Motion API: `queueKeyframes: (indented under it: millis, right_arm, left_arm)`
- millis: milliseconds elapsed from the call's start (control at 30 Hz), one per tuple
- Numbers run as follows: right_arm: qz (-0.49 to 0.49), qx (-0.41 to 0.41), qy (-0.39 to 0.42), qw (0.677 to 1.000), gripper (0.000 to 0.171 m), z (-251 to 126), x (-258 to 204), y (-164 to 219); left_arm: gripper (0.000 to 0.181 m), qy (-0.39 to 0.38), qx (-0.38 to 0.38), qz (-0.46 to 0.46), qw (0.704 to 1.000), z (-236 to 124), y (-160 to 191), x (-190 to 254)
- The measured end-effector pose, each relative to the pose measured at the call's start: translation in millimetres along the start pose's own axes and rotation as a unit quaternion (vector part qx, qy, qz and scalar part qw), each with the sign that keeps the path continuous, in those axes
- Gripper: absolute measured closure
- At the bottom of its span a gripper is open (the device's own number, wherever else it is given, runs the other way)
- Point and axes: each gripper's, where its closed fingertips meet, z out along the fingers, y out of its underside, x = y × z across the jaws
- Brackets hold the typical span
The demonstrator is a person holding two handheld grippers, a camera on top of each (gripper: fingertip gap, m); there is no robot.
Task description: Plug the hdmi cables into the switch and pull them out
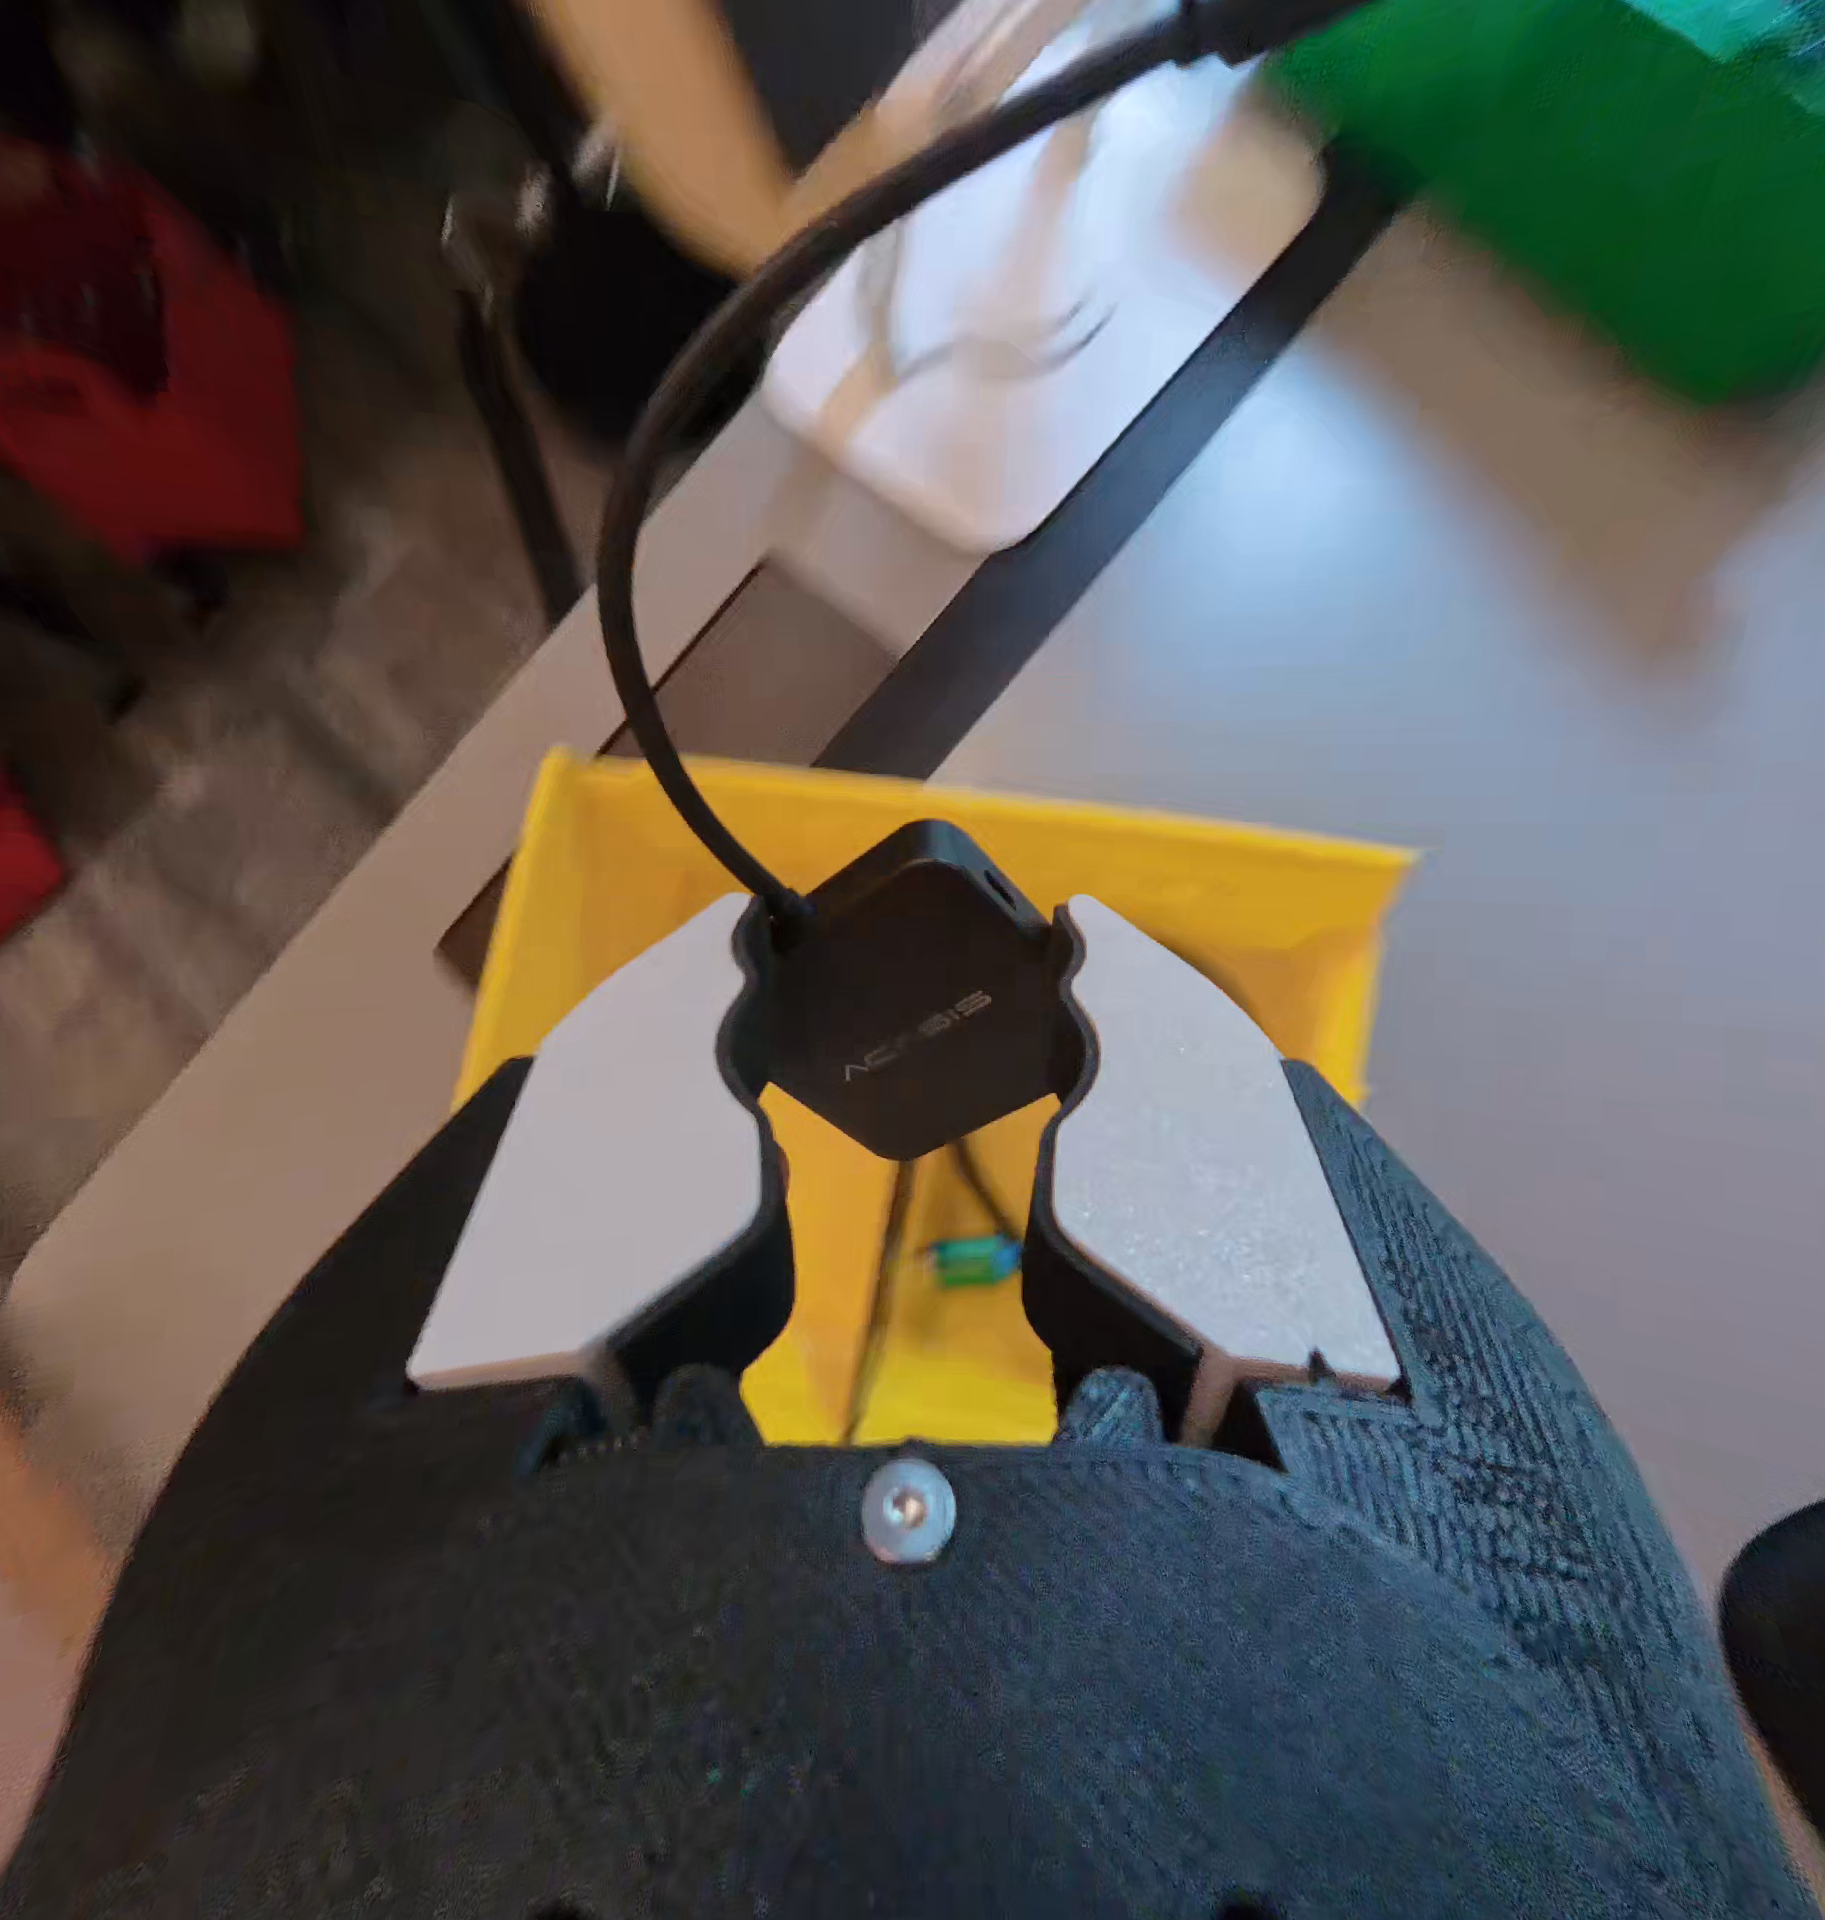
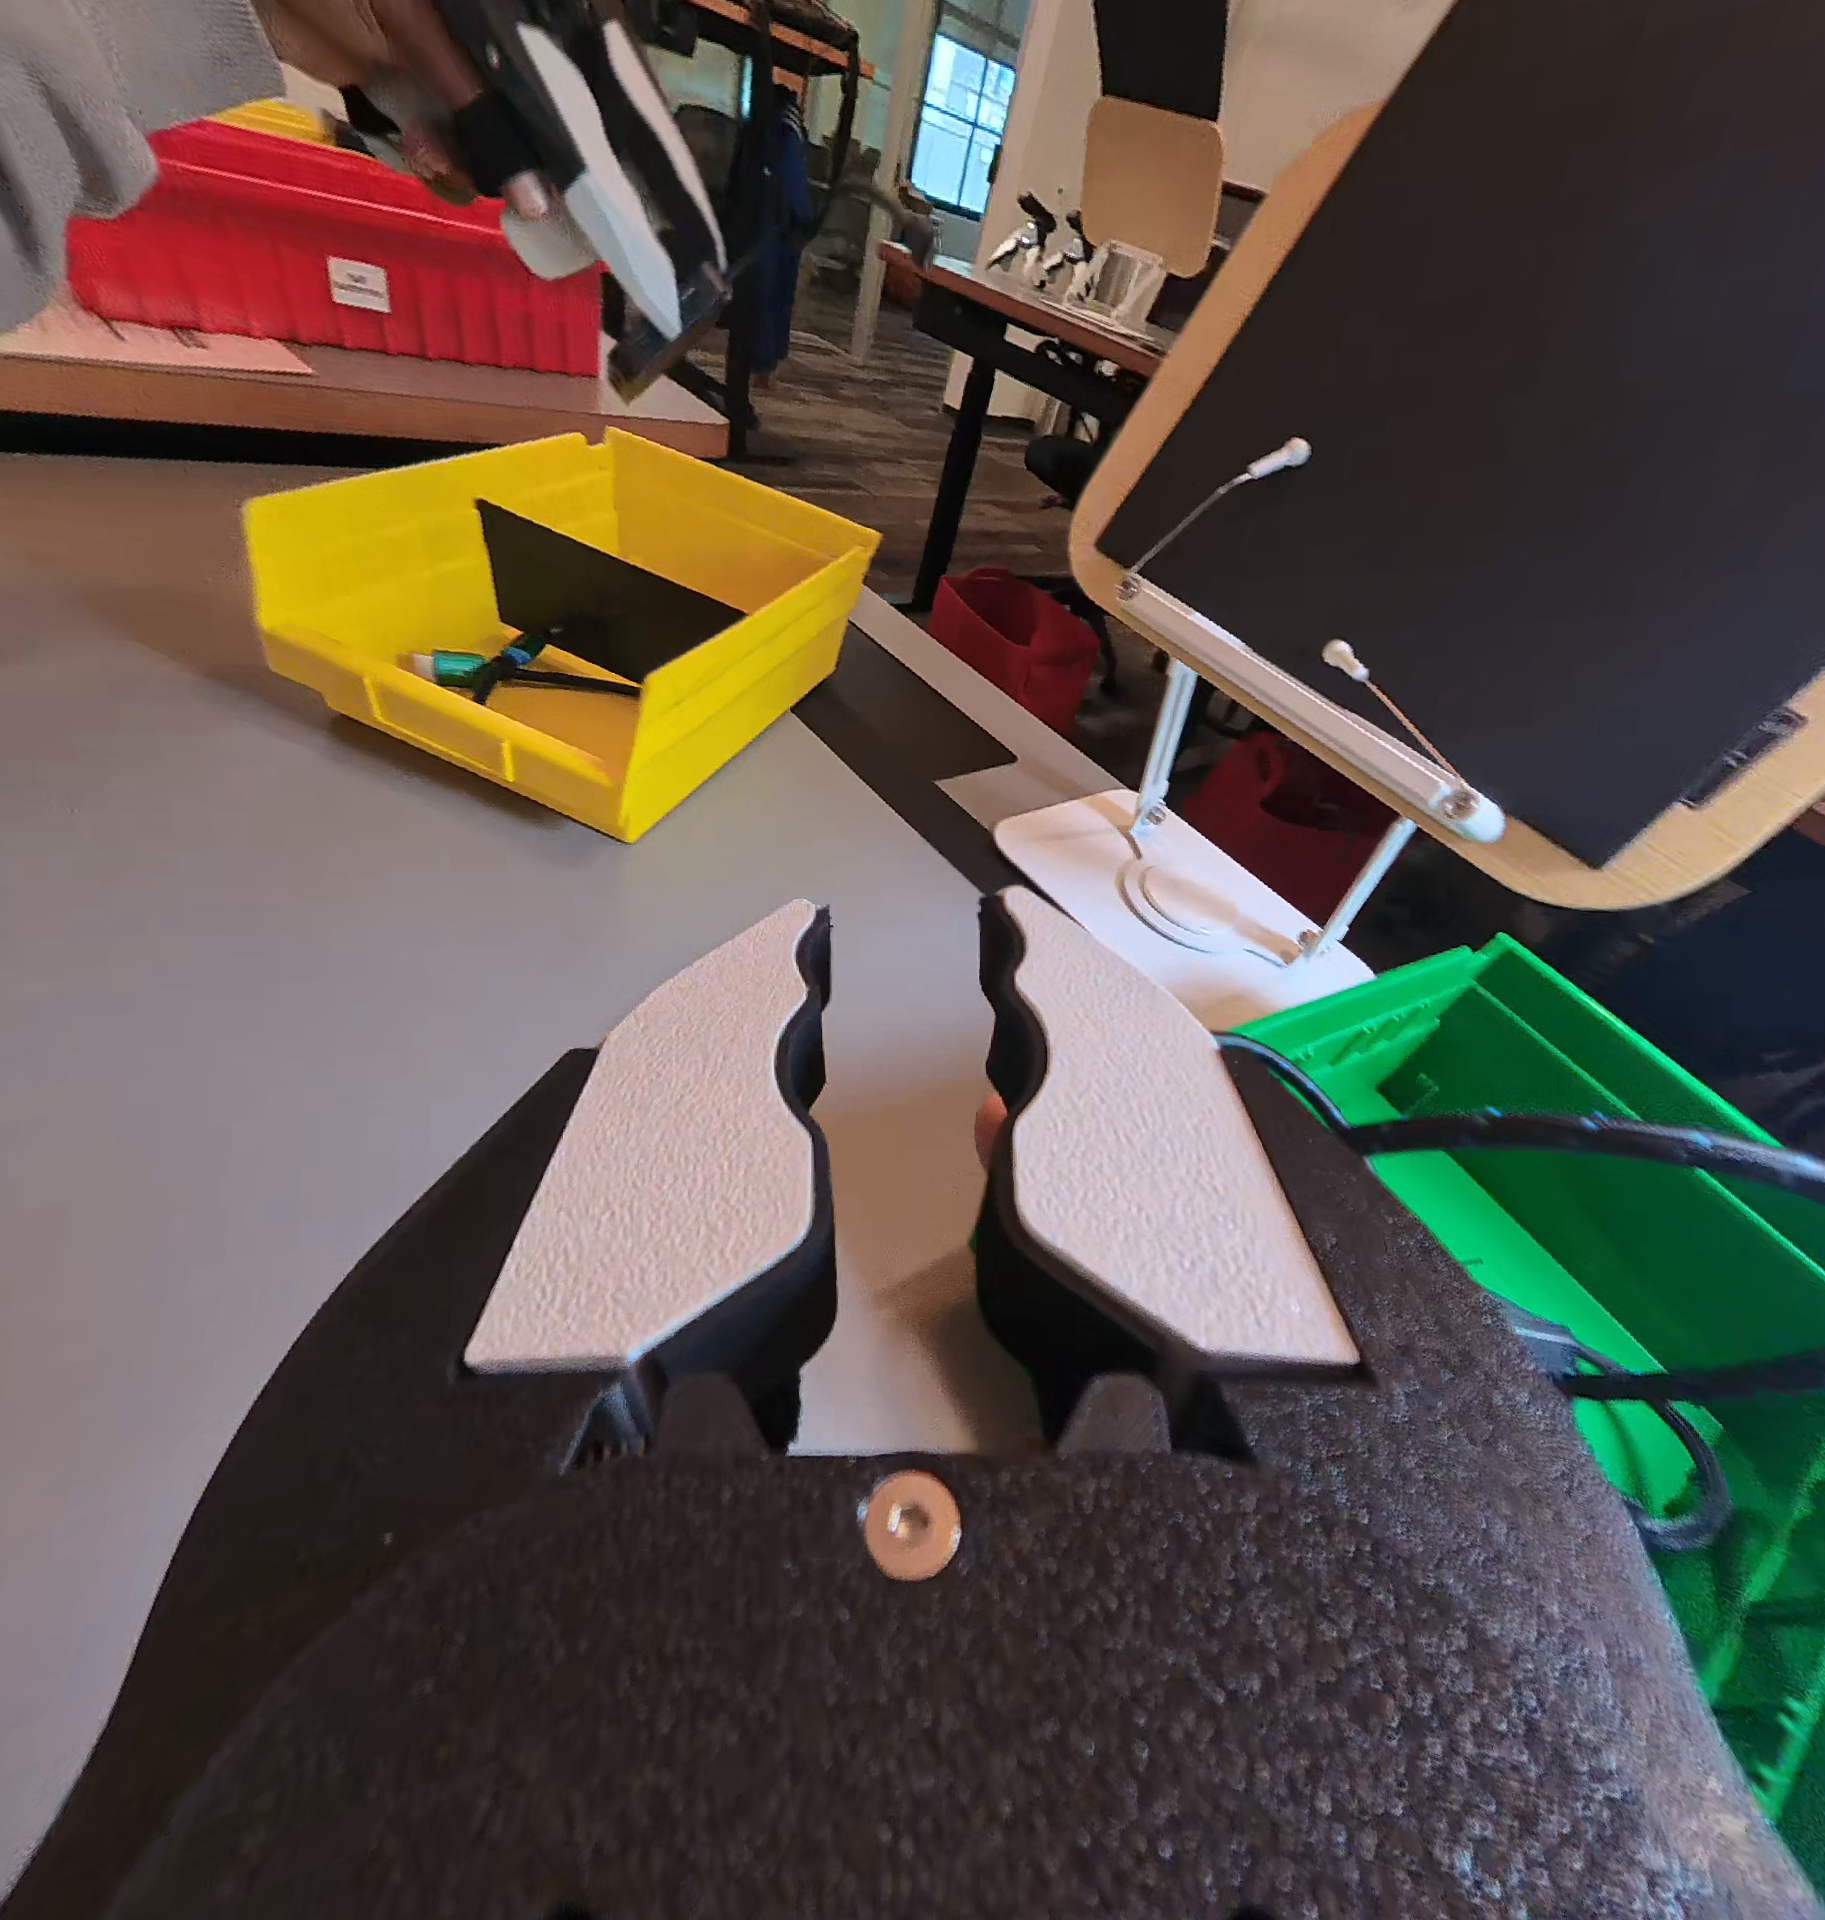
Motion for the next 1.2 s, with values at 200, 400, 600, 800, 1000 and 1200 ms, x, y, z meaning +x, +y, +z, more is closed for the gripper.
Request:
queueKeyframes:
  millis: [200,400,600,800,1000,1200]
  right_arm:
    - [0.078,0.059,-0.136,0.986,0.140,16,-59,-26]
    - [0.274,0.178,-0.334,0.884,0.117,11,-94,-69]
    - [0.238,0.203,-0.434,0.845,0.139,1,-120,-94]
    - [0.173,0.246,-0.373,0.878,0.158,-16,-95,-91]
    - [0.031,0.260,-0.233,0.937,0.158,-34,-77,-105]
    - [-0.060,0.242,-0.189,0.950,0.157,-32,-85,-102]
  left_arm:
    - [0.130,0.226,0.251,0.062,0.939,-37,-71,175]
    - [0.130,0.422,0.397,0.160,0.799,-72,-96,310]
    - [0.135,0.495,0.469,0.193,0.706,-84,-98,342]
    - [0.158,0.425,0.499,0.117,0.746,-78,-103,305]
    - [0.138,0.375,0.448,0.169,0.794,-59,-96,321]
    - [0.162,0.204,0.425,0.280,0.836,-33,-106,333]
